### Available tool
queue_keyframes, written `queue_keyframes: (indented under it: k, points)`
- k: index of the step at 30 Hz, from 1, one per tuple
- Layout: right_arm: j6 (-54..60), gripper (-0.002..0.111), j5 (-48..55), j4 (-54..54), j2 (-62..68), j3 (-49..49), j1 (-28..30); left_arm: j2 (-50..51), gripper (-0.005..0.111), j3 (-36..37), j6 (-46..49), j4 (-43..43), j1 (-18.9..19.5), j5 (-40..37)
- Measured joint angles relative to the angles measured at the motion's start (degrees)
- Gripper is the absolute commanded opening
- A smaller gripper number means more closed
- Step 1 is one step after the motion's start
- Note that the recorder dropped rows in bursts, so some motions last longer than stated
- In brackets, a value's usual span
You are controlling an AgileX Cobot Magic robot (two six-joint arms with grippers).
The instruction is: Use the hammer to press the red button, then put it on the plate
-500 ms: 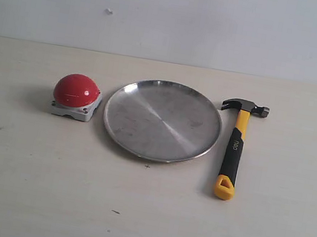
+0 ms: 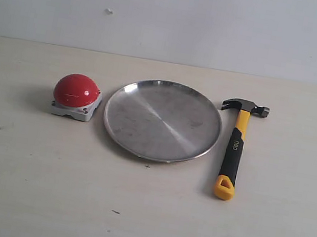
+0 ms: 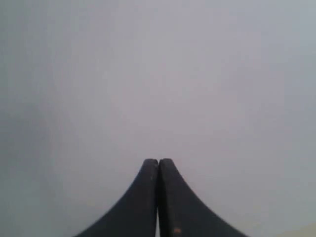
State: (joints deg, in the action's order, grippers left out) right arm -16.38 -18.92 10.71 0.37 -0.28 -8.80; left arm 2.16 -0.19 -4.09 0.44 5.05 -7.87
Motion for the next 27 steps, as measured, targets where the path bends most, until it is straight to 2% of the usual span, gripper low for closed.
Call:
queue_keyframes:
  k: [3,6,13,20,27]
  points:
    - [-0.83,0.000,0.61,1.90,0.02,-1.24,0.00,0.00,0.000,0.00,0.00,0.00,0.00,0.00]
    - [1.86,0.000,3.64,2.68,3.06,-7.07,0.12,0.00,0.000,0.00,0.00,0.00,0.00,0.00]
    - [9.07,0.000,16.20,2.83,19.50,-24.39,0.12,0.00,0.000,0.00,0.00,0.00,0.00,0.00]
    - [14.44,0.002,19.32,2.83,31.57,-33.61,0.12,0.00,0.000,0.00,0.00,0.00,0.00,0.00]
    - [22.47,0.003,35.31,1.37,49.17,-43.84,0.12,0.00,0.000,0.00,0.00,0.00,0.00,0.00]
